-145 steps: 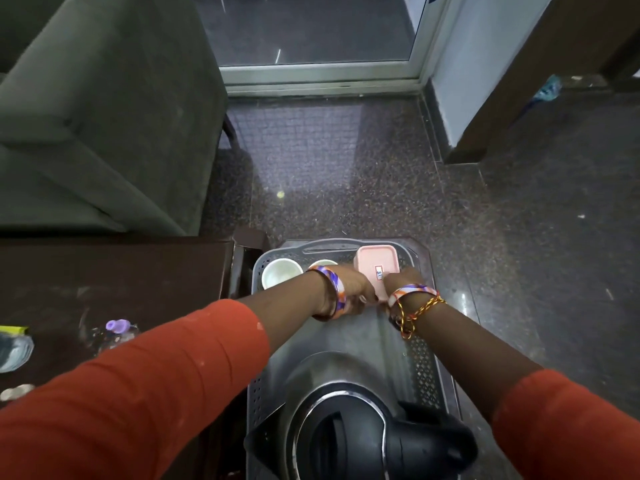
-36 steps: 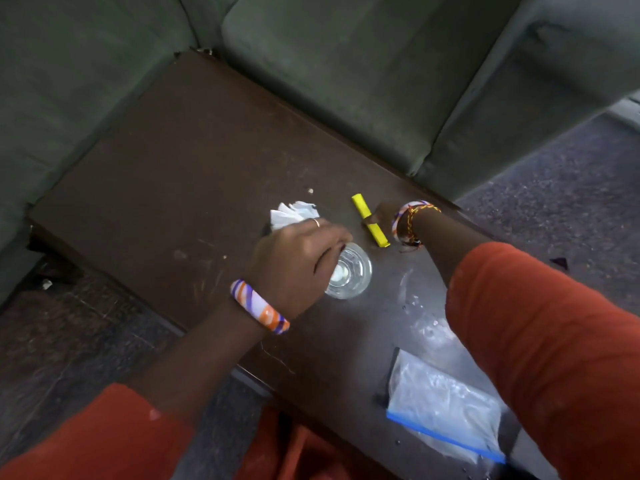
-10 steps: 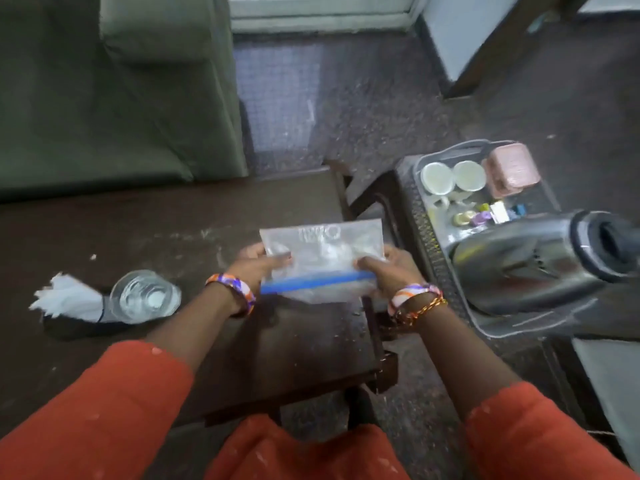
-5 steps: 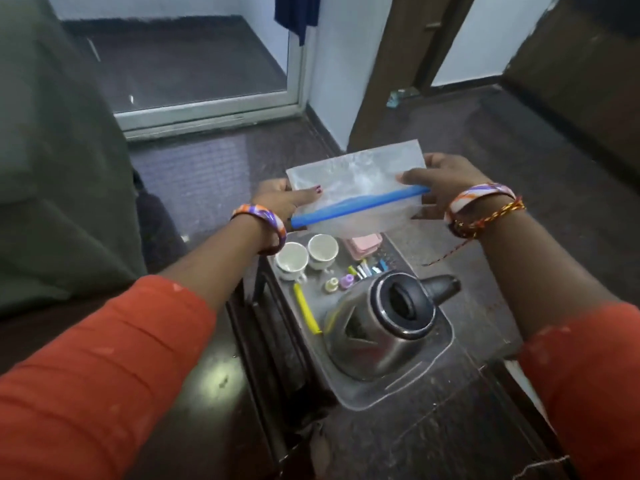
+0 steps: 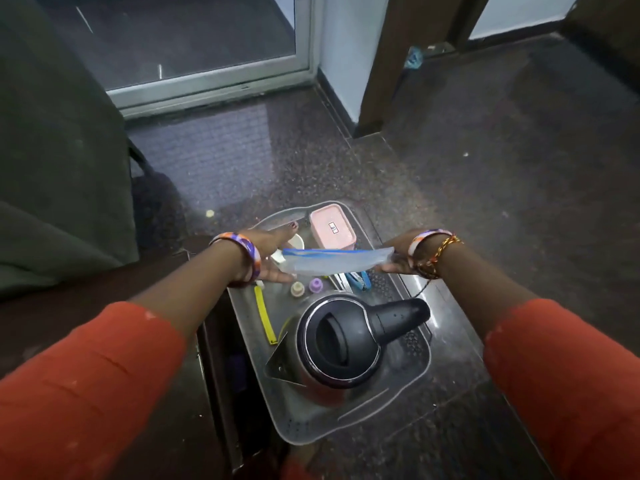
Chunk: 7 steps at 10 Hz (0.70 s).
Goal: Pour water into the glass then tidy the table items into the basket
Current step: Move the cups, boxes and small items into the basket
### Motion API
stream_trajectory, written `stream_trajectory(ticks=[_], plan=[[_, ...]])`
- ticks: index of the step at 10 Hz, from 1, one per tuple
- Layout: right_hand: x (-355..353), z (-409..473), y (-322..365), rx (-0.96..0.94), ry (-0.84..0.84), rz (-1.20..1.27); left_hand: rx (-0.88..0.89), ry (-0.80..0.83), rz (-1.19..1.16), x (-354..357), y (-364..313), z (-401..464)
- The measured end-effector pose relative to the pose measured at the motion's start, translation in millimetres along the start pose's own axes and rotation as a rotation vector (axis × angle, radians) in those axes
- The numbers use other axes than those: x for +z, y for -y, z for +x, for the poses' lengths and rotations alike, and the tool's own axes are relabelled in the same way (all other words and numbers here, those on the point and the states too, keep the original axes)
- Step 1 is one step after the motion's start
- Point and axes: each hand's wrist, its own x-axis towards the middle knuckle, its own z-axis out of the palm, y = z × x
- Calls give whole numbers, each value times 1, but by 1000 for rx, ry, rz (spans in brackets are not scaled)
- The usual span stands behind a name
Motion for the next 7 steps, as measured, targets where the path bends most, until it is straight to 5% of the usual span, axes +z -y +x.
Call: stream_trajectory(ticks=[1, 4, 7], plan=[[3, 3, -2, -47, 45, -190, -72, -17, 36, 4, 7, 1], [22, 15, 19, 95, 225, 76, -87, -67, 107, 3, 24, 5], [27, -1, 20, -172, -42, -604, -90, -79, 410, -11, 37, 10]])
